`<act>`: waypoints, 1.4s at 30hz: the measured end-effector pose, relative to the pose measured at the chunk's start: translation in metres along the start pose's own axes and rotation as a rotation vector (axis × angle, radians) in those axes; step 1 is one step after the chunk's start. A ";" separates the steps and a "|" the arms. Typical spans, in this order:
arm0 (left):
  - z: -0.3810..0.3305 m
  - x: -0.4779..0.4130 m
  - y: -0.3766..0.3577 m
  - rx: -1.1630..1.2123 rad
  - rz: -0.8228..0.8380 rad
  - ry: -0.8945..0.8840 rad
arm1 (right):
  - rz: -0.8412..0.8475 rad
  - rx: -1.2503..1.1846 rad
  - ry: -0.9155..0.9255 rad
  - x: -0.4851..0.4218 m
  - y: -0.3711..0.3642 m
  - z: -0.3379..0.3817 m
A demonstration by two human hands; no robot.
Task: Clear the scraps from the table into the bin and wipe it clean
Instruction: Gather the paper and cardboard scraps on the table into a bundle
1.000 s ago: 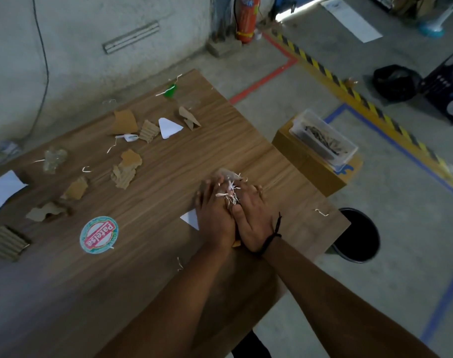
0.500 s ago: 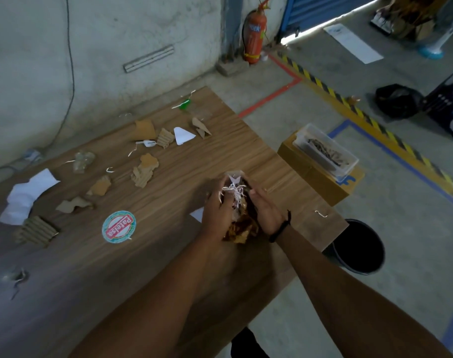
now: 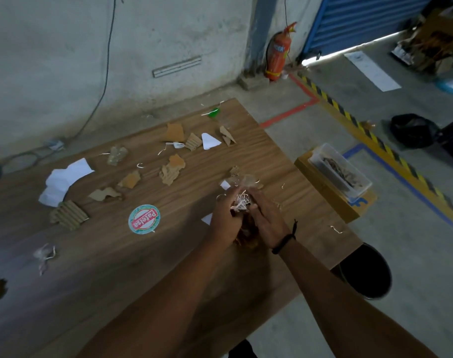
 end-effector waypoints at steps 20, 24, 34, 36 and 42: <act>-0.048 0.021 0.078 -0.152 -0.194 -0.317 | -0.351 -0.091 0.168 0.007 0.053 0.048; -0.051 0.014 0.126 -0.223 -0.304 -0.291 | -0.342 -0.168 0.168 -0.007 0.073 0.080; 0.021 -0.066 0.166 -0.683 -0.251 0.144 | 0.175 0.253 0.041 -0.183 -0.002 0.079; 0.037 -0.076 0.171 -0.721 -0.239 0.220 | 0.241 0.394 -0.002 -0.211 -0.018 0.056; 0.047 -0.083 0.235 -0.870 -0.556 0.308 | 0.202 0.605 -0.005 -0.272 -0.024 0.014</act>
Point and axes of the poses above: each hand's wrist, its own x-axis away from the middle knuckle, its own y-axis out of the back of the hand, z = x × y, the point moved 8 cm from there along -x, towards the middle knuckle, and after that the axes turned 1 degree about z, right-handed, at the moved point
